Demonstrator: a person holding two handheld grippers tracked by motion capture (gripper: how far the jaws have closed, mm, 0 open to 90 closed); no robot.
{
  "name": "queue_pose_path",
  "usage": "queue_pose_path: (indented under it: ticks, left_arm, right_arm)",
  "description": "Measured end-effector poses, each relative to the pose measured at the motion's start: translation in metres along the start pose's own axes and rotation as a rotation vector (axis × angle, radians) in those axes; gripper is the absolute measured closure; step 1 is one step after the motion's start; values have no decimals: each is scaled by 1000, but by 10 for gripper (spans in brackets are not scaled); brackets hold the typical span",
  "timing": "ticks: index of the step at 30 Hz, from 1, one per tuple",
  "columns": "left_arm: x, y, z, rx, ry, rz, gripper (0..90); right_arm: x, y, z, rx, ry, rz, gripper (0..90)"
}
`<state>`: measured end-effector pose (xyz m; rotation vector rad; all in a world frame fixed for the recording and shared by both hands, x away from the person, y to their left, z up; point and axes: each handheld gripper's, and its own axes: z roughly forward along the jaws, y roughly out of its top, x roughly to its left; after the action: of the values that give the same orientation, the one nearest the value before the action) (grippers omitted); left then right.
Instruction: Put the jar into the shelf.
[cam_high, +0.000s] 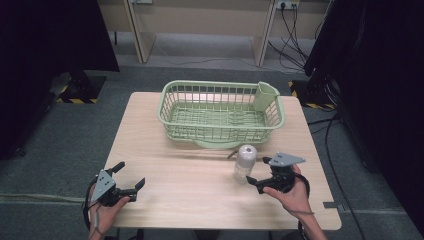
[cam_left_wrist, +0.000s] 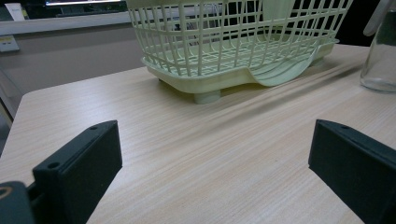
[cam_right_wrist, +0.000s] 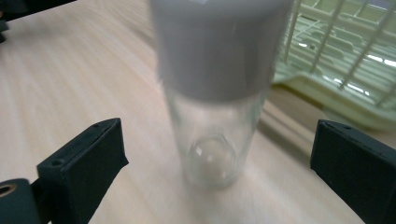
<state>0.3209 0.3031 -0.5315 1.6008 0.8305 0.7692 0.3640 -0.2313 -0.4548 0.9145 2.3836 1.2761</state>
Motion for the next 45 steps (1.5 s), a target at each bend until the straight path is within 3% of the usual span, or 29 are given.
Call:
queue_pose_path:
  ticks: [1, 2, 6, 13, 18, 27, 45]
  left_arm:
    - [0, 0, 0, 0, 0, 0, 22]
    - [0, 0, 0, 1, 1, 0, 22]
    - [0, 0, 0, 3, 4, 2, 22]
    - [-1, 0, 0, 4, 3, 4, 22]
    - [0, 0, 0, 1, 1, 4, 22]
    - [0, 0, 0, 2, 2, 2, 22]
    - [0, 0, 0, -3, -1, -2, 22]
  right_arm:
    - [0, 0, 0, 0, 0, 0, 31]
    - [5, -10, -15, 3, -6, -7, 29]
    - [11, -22, -35, -6, -31, -2, 26]
    - [14, -13, -38, -27, -46, -7, 28]
    - [10, 7, -30, -48, -51, -17, 29]
    - [7, 28, -14, -26, -35, -29, 35]
    - [0, 55, 27, 68, 12, -48, 103]
